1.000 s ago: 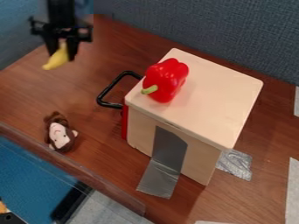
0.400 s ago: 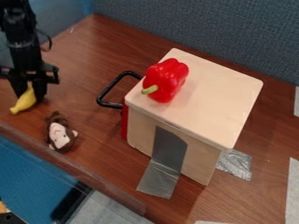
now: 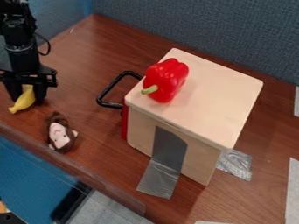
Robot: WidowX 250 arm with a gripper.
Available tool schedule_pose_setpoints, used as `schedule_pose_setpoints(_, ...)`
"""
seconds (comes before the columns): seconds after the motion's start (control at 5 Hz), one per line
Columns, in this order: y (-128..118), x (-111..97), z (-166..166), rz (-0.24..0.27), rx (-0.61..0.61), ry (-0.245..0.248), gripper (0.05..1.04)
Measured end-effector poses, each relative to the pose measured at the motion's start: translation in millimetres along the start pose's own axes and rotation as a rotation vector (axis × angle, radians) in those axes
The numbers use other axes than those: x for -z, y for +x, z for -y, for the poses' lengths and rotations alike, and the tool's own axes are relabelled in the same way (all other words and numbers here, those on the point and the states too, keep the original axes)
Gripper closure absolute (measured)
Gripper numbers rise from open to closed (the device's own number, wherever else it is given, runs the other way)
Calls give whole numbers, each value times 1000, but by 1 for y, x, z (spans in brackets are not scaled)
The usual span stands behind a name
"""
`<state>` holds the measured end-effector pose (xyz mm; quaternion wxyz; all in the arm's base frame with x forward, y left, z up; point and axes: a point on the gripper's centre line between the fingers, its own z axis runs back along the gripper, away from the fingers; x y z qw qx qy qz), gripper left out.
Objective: Take the yellow banana and put in the left bottom of the table
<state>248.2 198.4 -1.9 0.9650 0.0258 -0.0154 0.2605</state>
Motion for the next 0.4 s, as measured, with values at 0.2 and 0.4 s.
schedule_pose_setpoints(0.2, 7, -30, 3, 74, 39, 2, 81)
schedule_pose_setpoints(0.4, 10, -65, 13, 159, 89, -4, 79)
